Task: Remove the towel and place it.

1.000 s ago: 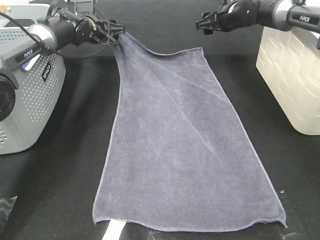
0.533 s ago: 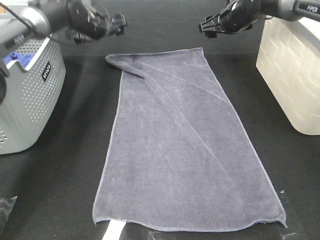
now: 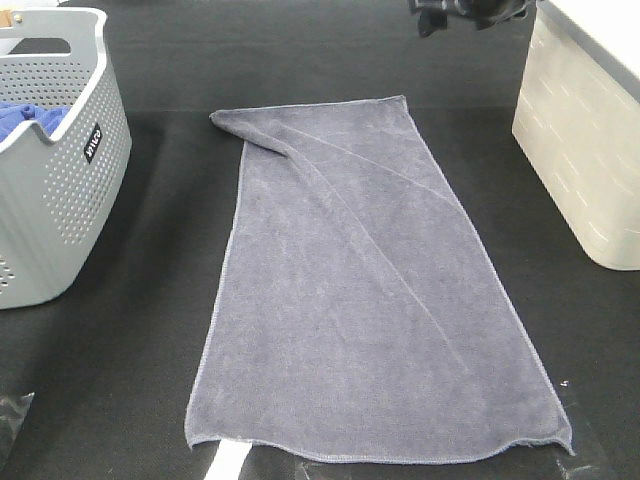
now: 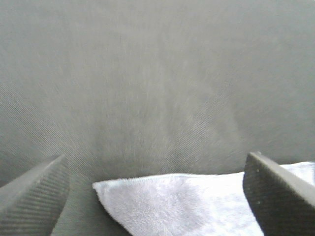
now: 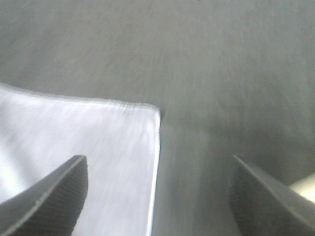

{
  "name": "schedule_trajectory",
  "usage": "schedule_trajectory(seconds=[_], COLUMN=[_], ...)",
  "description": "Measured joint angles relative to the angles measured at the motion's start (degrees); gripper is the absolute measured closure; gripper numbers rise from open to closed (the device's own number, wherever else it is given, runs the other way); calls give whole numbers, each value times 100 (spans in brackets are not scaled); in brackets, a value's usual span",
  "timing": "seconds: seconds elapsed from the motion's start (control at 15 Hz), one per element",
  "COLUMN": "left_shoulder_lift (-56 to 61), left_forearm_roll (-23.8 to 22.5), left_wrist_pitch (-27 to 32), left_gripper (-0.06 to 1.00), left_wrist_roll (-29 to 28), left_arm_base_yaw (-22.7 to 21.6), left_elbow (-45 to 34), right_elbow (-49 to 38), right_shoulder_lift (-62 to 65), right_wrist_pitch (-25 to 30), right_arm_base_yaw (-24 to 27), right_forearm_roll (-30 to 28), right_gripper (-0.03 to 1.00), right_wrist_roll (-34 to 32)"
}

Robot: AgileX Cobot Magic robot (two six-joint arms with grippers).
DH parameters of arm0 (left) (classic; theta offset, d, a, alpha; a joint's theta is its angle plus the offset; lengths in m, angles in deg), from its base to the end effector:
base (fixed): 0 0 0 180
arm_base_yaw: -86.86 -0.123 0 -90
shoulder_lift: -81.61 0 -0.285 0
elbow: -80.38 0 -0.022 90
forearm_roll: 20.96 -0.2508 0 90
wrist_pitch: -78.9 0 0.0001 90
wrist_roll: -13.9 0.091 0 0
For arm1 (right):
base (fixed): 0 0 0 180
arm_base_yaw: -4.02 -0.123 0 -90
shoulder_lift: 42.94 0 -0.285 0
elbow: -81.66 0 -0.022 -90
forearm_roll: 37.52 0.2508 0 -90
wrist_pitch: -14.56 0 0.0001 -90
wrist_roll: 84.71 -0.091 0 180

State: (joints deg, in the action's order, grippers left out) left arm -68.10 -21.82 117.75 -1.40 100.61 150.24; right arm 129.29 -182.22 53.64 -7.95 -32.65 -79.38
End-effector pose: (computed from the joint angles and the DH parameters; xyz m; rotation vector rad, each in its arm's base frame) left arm 0.5528 -0.1344 0.2888 -0.0218 2.0847 -0.2934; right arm 0.5236 0.1160 0.2644 -0.2966 2.2642 0.1562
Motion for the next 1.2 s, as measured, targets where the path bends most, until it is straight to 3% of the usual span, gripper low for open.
schedule_trajectory(seconds=[0.47, 0.6, 0.93, 1.0, 1.2], left_shoulder_lift=[1696, 2017, 3105, 3449, 4950], left_forearm_roll=[-17, -189, -321, -355, -498], left_wrist_pitch=[2573, 3025, 3071, 3071, 3071], left_gripper=[7, 7, 7, 7, 7], left_wrist_roll=[1031, 1117, 1060, 1077, 1094], left_arm_base_yaw=[0, 0, 34, 34, 40], left_elbow=[6, 6, -201, -516, -2807], right_elbow=[23, -29, -1249, -1570, -2916], right_shoulder_lift=[1627, 1960, 3186, 3529, 4607], right_wrist_pitch=[2893, 3019, 3048, 3060, 3077], right_arm_base_yaw=[0, 0, 0, 0, 0], right_forearm_roll=[46, 69, 218, 218, 218], right_gripper=[23, 23, 23, 23, 23], right_wrist_roll=[-11, -206, -315, -315, -315])
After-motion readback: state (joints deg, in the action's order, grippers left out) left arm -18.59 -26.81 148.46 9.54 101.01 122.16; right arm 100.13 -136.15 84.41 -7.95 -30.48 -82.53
